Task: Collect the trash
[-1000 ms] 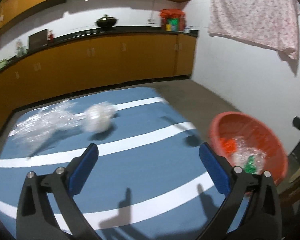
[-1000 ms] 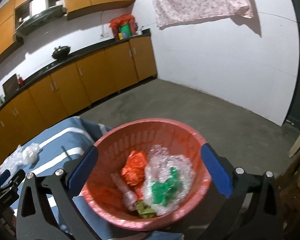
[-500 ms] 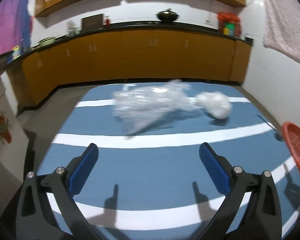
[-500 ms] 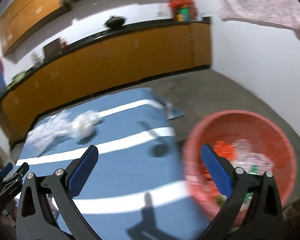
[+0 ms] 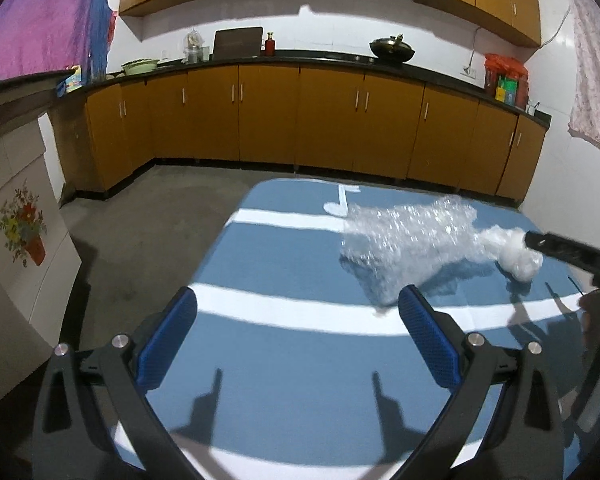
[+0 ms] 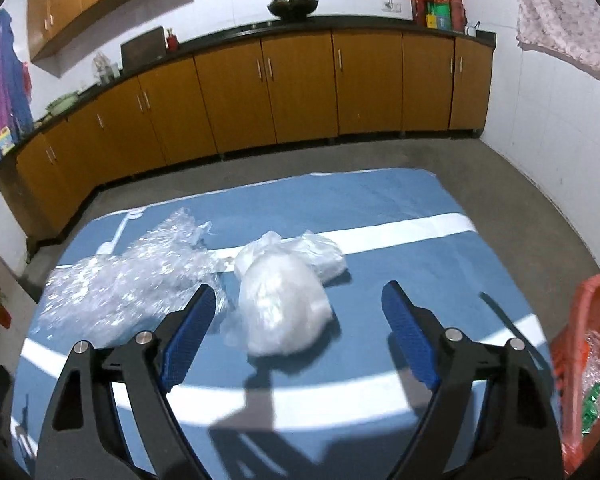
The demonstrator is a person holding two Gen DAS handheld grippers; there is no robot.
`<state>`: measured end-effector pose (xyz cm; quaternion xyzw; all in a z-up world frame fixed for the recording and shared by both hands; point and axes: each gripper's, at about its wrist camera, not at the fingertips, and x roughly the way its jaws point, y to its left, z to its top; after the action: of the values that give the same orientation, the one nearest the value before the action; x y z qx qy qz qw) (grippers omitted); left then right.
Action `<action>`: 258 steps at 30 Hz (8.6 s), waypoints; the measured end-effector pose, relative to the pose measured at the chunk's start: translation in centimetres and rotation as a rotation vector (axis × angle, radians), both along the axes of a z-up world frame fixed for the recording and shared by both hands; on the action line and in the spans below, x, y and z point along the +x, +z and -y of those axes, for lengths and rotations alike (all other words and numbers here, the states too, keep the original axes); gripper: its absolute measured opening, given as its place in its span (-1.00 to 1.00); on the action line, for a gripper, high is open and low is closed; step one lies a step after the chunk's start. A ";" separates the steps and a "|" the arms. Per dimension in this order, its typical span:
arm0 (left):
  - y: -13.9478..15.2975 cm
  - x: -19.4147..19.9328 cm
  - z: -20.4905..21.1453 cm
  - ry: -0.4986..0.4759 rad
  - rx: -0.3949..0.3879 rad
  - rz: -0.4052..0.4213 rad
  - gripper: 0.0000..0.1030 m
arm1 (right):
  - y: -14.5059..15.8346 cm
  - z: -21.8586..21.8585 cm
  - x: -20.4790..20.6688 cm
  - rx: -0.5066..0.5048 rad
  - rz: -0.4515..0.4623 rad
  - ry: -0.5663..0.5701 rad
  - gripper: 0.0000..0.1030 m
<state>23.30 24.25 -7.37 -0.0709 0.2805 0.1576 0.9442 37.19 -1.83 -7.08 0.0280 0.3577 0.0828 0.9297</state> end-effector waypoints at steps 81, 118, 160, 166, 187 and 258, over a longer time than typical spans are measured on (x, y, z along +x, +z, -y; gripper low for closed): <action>10.8 0.3 27.9 -0.568 -0.051 0.028 -0.70 | 9.7 23.9 -19.7 -0.065 0.216 -0.363 -0.24; 2.8 4.7 43.0 -0.735 -0.142 -0.173 -0.57 | 7.2 32.6 -17.1 0.052 0.168 -0.517 -0.21; 8.9 -16.9 21.6 -0.377 0.067 0.137 0.92 | 9.4 19.5 -34.4 -0.163 0.353 -0.389 0.97; 8.6 -19.0 21.6 -0.374 0.094 0.146 0.92 | 9.2 18.0 -35.9 -0.206 0.363 -0.377 0.97; 7.8 -21.0 19.9 -0.346 0.033 0.127 0.92 | 8.2 16.3 -37.8 -0.210 0.343 -0.378 0.97; 7.6 -20.8 20.7 -0.361 0.050 0.124 0.92 | 8.2 16.7 -37.8 -0.199 0.331 -0.392 0.97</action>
<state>2.47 3.50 0.20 -0.0053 0.2260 -0.0121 0.9740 -0.57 -18.57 1.12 -0.0086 0.1949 -0.1306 0.9720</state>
